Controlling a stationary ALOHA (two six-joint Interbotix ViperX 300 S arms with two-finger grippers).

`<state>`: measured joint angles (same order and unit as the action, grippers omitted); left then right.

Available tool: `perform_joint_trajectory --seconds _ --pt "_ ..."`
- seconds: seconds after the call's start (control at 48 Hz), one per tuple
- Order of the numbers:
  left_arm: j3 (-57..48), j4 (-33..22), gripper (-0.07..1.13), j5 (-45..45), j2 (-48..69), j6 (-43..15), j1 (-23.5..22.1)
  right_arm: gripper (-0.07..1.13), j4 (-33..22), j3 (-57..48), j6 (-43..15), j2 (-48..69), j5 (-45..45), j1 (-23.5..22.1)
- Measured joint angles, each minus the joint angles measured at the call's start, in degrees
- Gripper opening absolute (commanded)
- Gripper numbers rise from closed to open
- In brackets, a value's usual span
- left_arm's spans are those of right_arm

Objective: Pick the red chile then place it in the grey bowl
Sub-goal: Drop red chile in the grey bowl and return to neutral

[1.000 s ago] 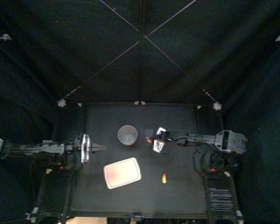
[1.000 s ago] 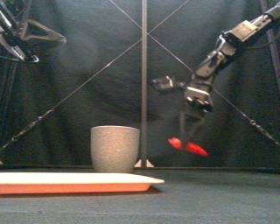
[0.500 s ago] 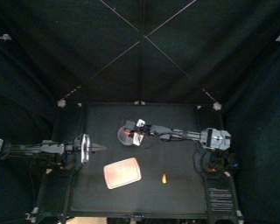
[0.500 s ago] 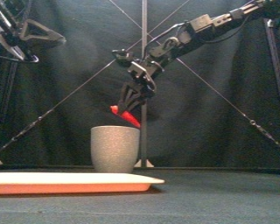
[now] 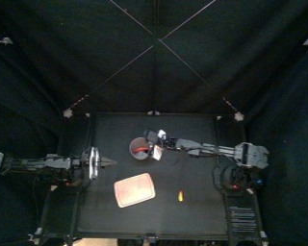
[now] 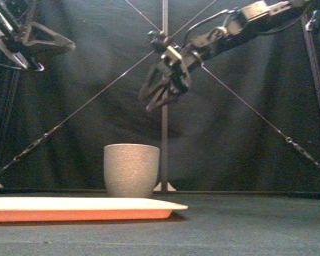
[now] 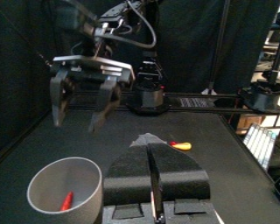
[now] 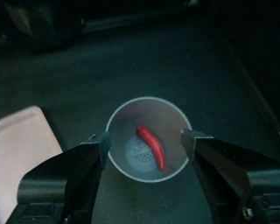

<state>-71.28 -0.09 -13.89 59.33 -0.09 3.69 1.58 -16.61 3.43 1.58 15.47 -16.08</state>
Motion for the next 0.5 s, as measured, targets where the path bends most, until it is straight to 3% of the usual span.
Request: perform_joint_trajectory --seconds 0.5 --pt "0.0 0.0 -0.04 0.0 0.18 0.0 0.0 0.98 -0.26 -33.4 -1.23 45.44 -11.69 6.06"
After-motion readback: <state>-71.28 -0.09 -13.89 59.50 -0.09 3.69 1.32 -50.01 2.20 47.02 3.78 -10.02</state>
